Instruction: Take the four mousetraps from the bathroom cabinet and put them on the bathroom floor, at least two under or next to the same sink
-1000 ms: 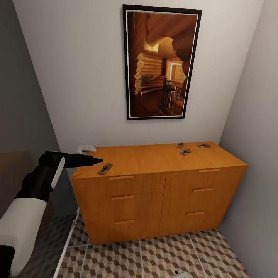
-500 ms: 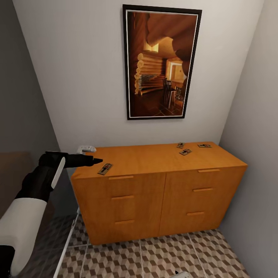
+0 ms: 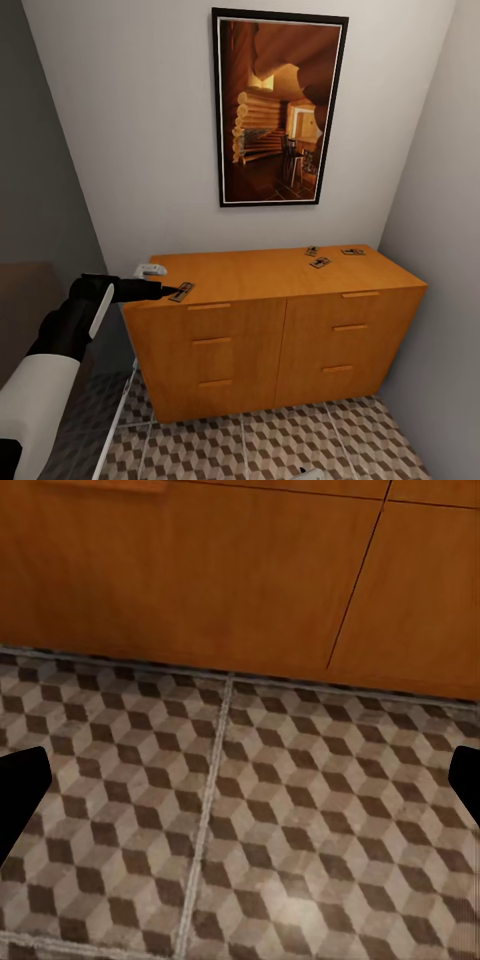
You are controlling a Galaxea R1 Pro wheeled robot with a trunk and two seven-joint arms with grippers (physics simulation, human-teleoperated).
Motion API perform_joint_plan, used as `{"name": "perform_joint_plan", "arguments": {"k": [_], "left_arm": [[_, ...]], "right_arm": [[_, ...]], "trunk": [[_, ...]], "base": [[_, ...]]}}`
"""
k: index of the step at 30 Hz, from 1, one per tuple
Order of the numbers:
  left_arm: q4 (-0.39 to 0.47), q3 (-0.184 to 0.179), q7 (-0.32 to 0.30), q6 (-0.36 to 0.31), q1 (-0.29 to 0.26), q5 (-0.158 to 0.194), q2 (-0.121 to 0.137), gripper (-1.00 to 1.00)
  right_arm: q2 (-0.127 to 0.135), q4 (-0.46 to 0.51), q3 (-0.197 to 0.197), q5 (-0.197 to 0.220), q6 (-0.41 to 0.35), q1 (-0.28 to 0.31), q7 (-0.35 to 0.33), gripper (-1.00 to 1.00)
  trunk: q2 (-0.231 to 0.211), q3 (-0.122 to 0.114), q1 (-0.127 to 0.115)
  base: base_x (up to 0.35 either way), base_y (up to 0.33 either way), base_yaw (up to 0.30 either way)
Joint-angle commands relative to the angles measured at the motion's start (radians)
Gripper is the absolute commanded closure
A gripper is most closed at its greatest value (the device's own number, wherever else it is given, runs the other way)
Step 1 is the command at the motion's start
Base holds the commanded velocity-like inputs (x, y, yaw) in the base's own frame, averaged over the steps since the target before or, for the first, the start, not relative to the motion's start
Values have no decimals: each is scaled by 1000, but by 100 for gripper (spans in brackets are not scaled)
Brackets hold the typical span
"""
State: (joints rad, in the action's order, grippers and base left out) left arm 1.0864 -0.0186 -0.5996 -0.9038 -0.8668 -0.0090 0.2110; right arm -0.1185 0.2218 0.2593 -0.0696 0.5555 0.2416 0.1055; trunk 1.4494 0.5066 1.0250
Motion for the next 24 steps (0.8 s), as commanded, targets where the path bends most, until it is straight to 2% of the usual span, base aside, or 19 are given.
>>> {"name": "perform_joint_plan", "arguments": {"k": [1, 24], "left_arm": [[1, -1, -3, -4, -1, -1, 1, -100], [2, -1, -3, -4, 3, -2, 0, -100]], "right_arm": [[0, -1, 4, -7, 1, 1, 10, -100], [3, -1, 5, -7, 1, 1, 10, -100]], "trunk": [[1, 1, 0], [1, 1, 0]], "base": [[0, 0, 0], [0, 0, 0]]}}
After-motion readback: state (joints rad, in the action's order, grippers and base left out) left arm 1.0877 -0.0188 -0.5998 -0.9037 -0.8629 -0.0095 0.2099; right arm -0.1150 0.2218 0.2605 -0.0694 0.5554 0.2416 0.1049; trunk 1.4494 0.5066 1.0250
